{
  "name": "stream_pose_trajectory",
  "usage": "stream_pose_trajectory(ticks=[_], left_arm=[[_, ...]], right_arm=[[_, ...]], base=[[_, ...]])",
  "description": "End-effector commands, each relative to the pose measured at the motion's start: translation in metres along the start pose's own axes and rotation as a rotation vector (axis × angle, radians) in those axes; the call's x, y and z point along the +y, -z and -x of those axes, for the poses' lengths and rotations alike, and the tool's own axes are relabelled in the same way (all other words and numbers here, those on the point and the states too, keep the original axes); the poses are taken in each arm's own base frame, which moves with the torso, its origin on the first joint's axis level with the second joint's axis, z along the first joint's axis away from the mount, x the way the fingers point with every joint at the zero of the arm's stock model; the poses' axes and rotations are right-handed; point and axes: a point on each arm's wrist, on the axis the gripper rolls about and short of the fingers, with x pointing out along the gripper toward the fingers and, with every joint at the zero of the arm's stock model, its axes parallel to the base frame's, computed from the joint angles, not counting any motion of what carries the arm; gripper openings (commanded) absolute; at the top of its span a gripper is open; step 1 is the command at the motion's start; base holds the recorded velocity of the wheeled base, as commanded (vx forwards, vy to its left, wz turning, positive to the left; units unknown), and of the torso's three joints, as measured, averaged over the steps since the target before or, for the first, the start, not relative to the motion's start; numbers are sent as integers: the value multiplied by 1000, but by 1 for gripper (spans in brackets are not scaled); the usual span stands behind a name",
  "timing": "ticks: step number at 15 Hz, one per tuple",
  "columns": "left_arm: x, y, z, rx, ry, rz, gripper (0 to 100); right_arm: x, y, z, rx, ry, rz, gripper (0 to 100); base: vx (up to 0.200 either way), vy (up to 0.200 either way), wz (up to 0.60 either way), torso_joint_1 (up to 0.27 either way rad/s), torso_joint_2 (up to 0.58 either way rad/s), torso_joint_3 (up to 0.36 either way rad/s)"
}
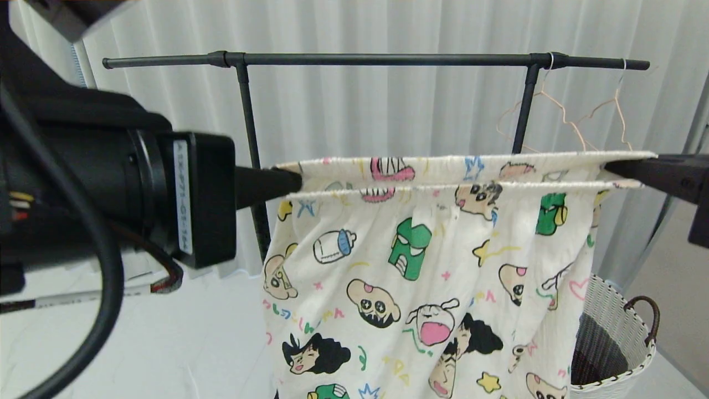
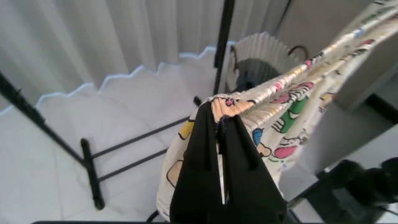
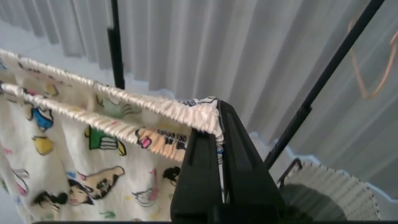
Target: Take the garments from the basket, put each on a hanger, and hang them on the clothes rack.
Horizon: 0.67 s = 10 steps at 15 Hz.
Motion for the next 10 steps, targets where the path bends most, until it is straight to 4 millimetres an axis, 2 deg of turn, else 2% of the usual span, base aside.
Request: stream_pose_trajectory(ticks=[1,3,6,9,10], left_arm=[[-4,-15,-2,-34,16,12,0],[-4,-19,2,-56,19,17,0],[-3,-20,3,-61,18,-14,0],[-4,-25,1,-94,15,-138,0],[-8,-29,-8,-121,21,-150,0]], right_arm=[[3,-22,-12,-33,9,-9,0],[2,-34,-10,-37,-3,-9,0],[-4,-35,-10,-23,20,-8,0],[-16,-34,14,90,54,13,0],[-19,-35,25,115,39,6,0]], base=[[0,0,0,0,0,0],[0,0,0,0,0,0],[0,0,0,0,0,0],[0,0,0,0,0,0],[0,0,0,0,0,0]])
